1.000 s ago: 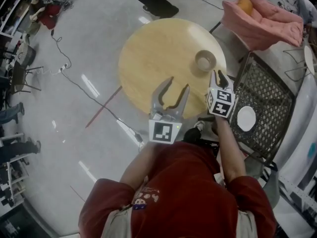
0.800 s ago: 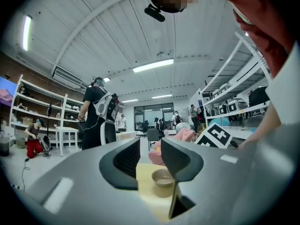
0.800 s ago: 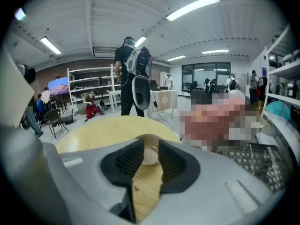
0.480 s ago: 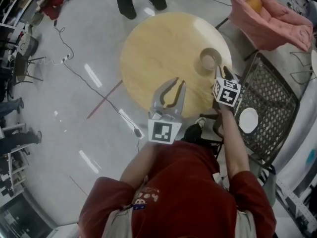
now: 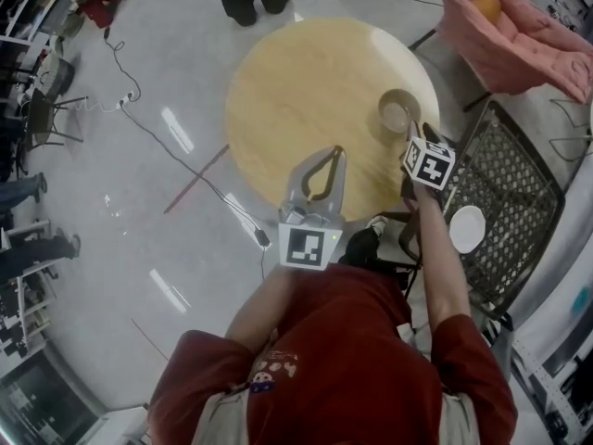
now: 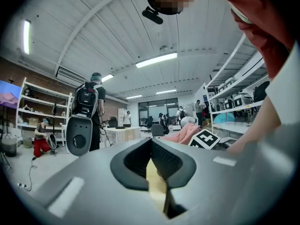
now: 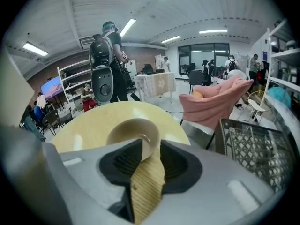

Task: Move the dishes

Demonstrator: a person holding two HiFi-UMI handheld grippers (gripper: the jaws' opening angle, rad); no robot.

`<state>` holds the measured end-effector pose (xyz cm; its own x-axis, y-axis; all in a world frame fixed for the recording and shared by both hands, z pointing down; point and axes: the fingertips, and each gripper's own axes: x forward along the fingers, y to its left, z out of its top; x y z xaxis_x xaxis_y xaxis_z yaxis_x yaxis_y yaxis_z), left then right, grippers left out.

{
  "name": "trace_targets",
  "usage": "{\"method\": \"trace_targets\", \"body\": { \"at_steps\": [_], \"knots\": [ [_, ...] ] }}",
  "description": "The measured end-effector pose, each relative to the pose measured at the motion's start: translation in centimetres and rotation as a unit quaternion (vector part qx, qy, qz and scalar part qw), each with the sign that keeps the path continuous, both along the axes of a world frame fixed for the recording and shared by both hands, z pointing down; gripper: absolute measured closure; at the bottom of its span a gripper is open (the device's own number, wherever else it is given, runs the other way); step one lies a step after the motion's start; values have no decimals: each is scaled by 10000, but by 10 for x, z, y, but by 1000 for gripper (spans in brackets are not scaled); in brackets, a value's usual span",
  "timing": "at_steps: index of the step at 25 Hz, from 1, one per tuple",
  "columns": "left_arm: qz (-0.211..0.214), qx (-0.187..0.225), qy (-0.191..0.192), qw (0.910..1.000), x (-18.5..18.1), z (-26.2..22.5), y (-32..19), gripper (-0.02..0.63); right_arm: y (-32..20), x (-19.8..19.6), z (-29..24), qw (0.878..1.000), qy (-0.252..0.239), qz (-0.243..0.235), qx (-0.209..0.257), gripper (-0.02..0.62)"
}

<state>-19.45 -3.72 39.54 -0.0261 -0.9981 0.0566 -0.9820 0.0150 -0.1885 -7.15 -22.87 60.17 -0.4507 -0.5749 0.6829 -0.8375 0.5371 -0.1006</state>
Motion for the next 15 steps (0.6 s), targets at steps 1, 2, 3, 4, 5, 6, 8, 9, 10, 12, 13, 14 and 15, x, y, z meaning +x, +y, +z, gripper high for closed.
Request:
{"method": "trace_targets", "body": {
  "at_steps": [1,2,3,4,5,6,8,9,10,12,13,14,15],
  "knots": [
    [11,-29,-23,10000,1,1,-1,598,-1,1,3,10000,10,16,-37,489],
    [18,-45,-34,10000,2,2,-2,598,-2,2,7,10000,11,36,-78,489],
    [22,-48,-40,10000,3,3,-4,598,-3,2,10,9999,10,60,-125,489],
    [26,-50,-50,10000,3,3,-5,598,-4,2,12,9998,8,79,-177,489],
    [28,-56,-56,10000,3,4,-7,598,-4,2,15,9997,4,92,-224,489],
    [25,-63,-52,10000,3,5,-9,598,-5,2,17,9996,-1,102,-260,489],
    [5,-72,-28,10000,4,6,-12,598,-7,3,21,9995,-6,111,-303,489],
    [-5,-76,-18,10000,3,6,-13,598,-8,3,22,9994,-12,113,-322,489],
    [-8,-81,-20,10000,3,6,-13,598,-8,2,23,9993,-27,117,-343,489],
    [12,-97,-69,9999,1,6,-14,598,-7,-1,24,9991,-77,118,-398,489],
    [23,-109,-89,9999,0,7,-15,598,-7,-3,25,9990,-106,108,-429,489],
    [30,-122,-93,9999,0,8,-16,598,-7,-4,26,9988,-129,96,-457,489],
    [33,-132,-85,9999,1,9,-17,598,-8,-5,27,9987,-139,93,-474,489]
  ]
}}
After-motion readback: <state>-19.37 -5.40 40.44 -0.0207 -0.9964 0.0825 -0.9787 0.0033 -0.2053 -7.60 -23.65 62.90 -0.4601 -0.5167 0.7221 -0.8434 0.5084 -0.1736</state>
